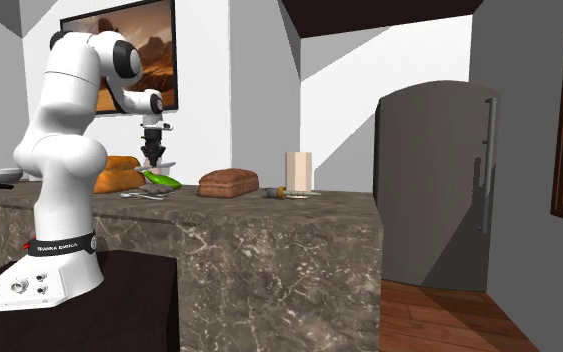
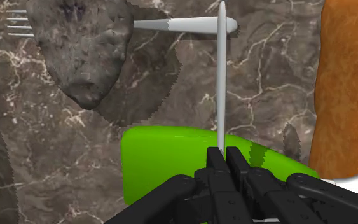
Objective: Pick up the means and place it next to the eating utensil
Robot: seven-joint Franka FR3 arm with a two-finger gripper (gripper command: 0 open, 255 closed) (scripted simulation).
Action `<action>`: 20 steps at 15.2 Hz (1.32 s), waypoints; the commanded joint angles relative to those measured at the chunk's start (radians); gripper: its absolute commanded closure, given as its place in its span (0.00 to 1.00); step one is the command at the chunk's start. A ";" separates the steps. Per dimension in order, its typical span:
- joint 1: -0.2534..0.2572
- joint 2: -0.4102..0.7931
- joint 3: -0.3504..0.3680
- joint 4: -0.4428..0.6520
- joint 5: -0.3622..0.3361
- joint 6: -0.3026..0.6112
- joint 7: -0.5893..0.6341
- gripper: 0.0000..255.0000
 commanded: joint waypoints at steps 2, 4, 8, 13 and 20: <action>0.028 0.046 0.006 0.045 -0.025 -0.005 0.040 1.00; 0.029 0.053 0.005 0.025 -0.029 0.019 0.042 1.00; 0.030 0.068 0.001 -0.011 -0.040 0.068 0.048 1.00; 0.034 0.092 -0.004 -0.050 -0.055 0.127 0.058 1.00; 0.039 0.121 -0.012 -0.083 -0.074 0.185 0.069 1.00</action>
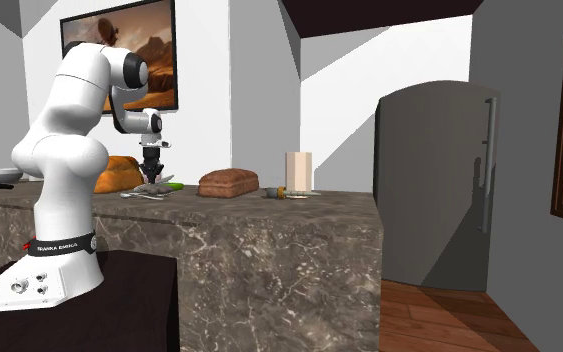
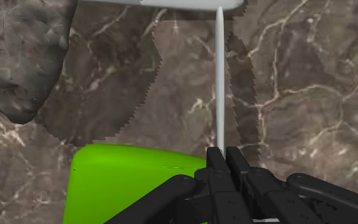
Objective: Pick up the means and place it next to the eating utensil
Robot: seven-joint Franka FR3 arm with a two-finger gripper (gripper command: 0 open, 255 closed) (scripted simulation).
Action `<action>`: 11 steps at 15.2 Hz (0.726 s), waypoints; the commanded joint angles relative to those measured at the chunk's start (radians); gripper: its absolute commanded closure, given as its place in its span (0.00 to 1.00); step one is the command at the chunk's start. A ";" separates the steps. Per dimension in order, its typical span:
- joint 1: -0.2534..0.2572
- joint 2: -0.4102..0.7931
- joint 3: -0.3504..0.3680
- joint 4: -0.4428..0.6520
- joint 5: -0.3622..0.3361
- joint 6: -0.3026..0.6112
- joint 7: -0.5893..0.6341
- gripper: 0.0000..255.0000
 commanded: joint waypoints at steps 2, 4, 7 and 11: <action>0.000 0.004 -0.001 -0.001 -0.002 0.003 0.001 1.00; 0.000 0.004 -0.001 -0.001 -0.002 0.003 0.001 1.00; 0.001 0.004 -0.001 -0.001 -0.002 0.002 0.002 0.00; 0.000 0.004 -0.001 -0.001 -0.002 0.003 0.001 0.00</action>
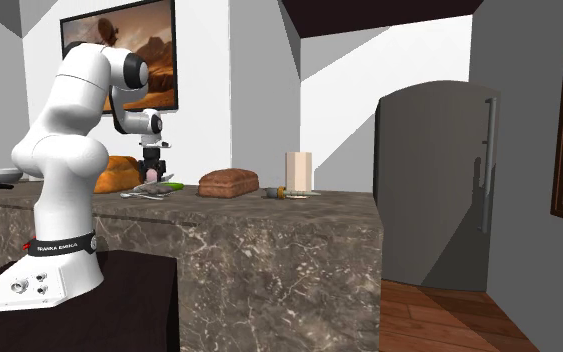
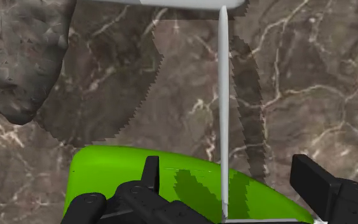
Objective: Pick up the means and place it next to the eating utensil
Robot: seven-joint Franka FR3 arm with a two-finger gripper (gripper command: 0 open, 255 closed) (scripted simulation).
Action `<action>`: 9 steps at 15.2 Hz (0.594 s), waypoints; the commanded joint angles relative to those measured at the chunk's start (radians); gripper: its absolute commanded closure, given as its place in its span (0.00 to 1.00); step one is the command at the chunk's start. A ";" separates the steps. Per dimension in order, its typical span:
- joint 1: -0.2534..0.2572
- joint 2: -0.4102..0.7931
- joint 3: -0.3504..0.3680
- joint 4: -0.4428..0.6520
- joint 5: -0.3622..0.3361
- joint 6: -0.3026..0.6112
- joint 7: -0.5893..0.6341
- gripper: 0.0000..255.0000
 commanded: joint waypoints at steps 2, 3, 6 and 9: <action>-0.005 -0.024 0.006 0.038 0.017 -0.059 -0.012 0.00; -0.007 -0.035 0.009 0.060 0.024 -0.089 -0.016 0.00; -0.008 -0.042 0.011 0.077 0.029 -0.113 -0.020 0.00; -0.008 -0.042 0.011 0.078 0.029 -0.113 -0.020 0.00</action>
